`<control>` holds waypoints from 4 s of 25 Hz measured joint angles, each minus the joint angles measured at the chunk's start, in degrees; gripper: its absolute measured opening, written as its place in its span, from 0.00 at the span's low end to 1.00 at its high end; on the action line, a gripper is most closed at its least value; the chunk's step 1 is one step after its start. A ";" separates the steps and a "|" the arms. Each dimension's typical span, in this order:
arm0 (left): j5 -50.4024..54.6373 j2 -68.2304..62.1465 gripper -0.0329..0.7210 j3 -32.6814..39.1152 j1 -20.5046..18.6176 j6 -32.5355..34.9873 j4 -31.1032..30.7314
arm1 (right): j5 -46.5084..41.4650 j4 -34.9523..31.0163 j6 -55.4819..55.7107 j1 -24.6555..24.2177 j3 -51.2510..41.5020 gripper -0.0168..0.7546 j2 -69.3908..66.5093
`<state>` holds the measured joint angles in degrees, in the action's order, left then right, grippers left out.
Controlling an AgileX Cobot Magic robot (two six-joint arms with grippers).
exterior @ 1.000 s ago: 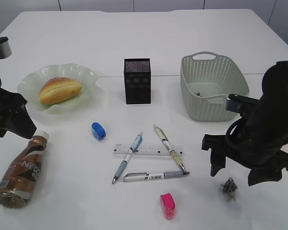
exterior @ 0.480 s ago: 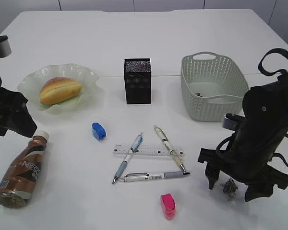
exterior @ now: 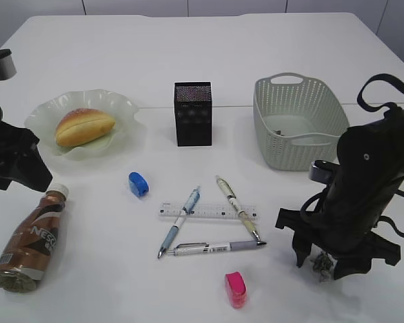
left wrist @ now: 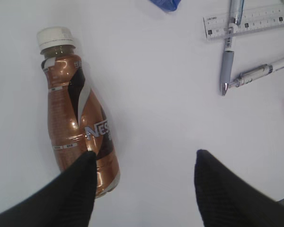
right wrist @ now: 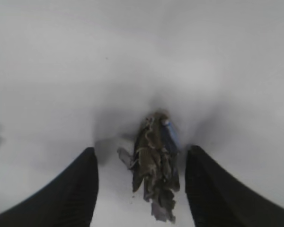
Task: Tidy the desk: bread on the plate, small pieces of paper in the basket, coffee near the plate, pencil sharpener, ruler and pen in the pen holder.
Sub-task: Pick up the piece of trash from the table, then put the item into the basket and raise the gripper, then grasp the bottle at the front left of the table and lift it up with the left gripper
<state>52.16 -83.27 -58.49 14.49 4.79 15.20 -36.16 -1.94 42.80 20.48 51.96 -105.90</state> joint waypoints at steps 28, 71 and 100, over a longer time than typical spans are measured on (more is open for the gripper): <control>-0.72 0.00 0.67 0.00 0.00 0.00 0.00 | 1.74 6.28 -2.74 -0.78 14.60 0.17 9.65; 0.27 0.00 0.67 0.00 0.00 0.00 0.00 | -26.12 1.21 -27.19 -7.35 52.13 0.61 -9.32; -0.56 0.00 0.67 0.22 0.00 0.00 -2.74 | -33.66 -6.66 -42.07 2.93 23.15 0.61 11.56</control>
<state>51.61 -83.27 -58.26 14.49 4.79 12.46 -69.82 -8.60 0.73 23.41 75.11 -94.34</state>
